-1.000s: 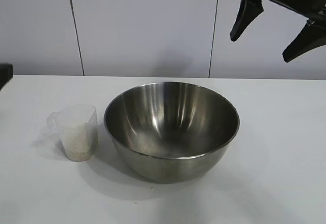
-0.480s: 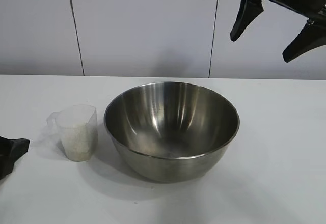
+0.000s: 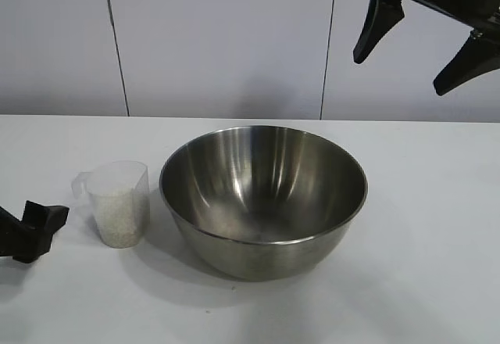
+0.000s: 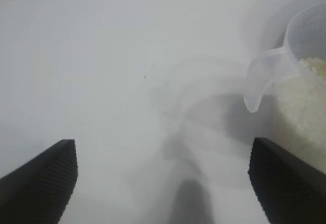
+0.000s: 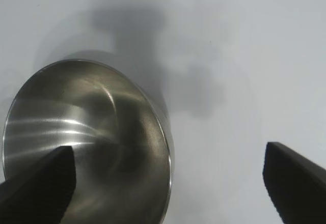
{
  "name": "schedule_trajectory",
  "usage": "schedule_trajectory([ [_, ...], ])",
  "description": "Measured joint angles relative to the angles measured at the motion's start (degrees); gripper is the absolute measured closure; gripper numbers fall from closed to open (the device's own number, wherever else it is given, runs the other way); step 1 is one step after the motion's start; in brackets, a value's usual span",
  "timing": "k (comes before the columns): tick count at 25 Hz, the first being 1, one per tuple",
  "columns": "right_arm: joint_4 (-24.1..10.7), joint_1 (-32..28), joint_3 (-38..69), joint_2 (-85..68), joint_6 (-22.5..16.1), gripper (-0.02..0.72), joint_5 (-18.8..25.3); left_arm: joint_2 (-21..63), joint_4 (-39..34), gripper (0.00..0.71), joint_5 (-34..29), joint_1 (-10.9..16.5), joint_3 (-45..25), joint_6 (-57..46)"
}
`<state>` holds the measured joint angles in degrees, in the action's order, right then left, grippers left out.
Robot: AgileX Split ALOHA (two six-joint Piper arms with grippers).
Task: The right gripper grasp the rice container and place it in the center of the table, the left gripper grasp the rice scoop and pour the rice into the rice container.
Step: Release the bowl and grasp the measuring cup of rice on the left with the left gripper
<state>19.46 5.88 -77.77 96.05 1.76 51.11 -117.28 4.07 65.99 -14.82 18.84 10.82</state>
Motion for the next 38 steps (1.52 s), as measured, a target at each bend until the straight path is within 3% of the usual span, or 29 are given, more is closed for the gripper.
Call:
schedule_trajectory([
  [21, -0.05, 0.0, 0.0, 0.0, 0.0, 0.009, -0.97, -2.75, -0.07, 0.056, 0.02, 0.0, 7.92, 0.0],
  [27, -0.05, 0.0, 0.0, 0.0, 0.0, 0.009, -0.97, -3.43, -4.07, 0.056, 0.14, 0.0, 7.99, 0.05],
  [38, -0.05, 0.0, 0.0, 0.0, 0.0, 0.009, -1.04, -7.53, -5.13, 0.056, 0.01, 0.0, 11.29, -1.24],
])
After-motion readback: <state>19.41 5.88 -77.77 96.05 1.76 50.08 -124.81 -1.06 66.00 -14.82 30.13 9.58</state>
